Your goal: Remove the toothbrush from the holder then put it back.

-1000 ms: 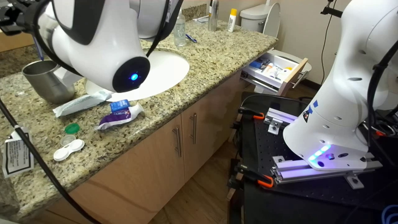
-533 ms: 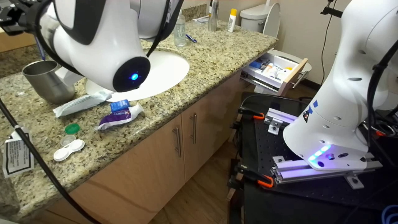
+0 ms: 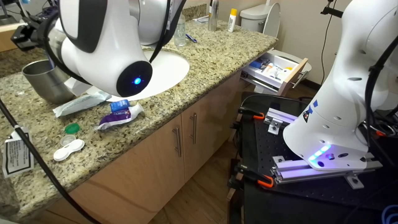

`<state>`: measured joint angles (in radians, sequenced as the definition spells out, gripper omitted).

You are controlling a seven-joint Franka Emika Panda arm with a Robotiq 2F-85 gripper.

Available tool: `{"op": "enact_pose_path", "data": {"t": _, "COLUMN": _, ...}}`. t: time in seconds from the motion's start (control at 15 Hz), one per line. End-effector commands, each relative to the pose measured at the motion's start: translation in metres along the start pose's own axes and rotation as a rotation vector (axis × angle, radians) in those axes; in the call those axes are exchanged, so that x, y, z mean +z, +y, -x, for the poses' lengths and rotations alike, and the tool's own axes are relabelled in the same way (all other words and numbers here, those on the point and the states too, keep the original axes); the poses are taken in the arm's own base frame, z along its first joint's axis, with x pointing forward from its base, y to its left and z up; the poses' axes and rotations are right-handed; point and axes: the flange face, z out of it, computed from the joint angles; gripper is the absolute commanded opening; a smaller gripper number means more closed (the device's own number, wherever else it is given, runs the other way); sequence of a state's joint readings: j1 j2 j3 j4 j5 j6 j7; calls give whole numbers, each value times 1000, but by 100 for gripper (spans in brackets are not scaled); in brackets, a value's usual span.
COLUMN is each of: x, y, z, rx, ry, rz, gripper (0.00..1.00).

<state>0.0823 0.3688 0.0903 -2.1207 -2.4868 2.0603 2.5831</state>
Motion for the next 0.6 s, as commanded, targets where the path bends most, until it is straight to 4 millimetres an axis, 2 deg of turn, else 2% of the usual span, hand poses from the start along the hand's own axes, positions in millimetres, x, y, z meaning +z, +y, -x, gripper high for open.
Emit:
{"op": "enact_pose_path", "data": {"t": 0.0, "x": 0, "y": -1, "z": 0, "rx": -1, "ry": -1, "rz": 0, "gripper": 8}}
{"op": "enact_pose_path", "data": {"t": 0.07, "x": -1, "y": -1, "z": 0, "rx": 0, "ry": -1, "rz": -1, "gripper": 8}}
{"op": "enact_pose_path", "data": {"t": 0.13, "x": -1, "y": -1, "z": 0, "rx": 0, "ry": -1, "rz": -1, "gripper": 2}}
{"op": "enact_pose_path", "data": {"t": 0.53, "x": 0, "y": -3, "z": 3, "rx": -42, "ry": 47, "rz": 28, "gripper": 2}}
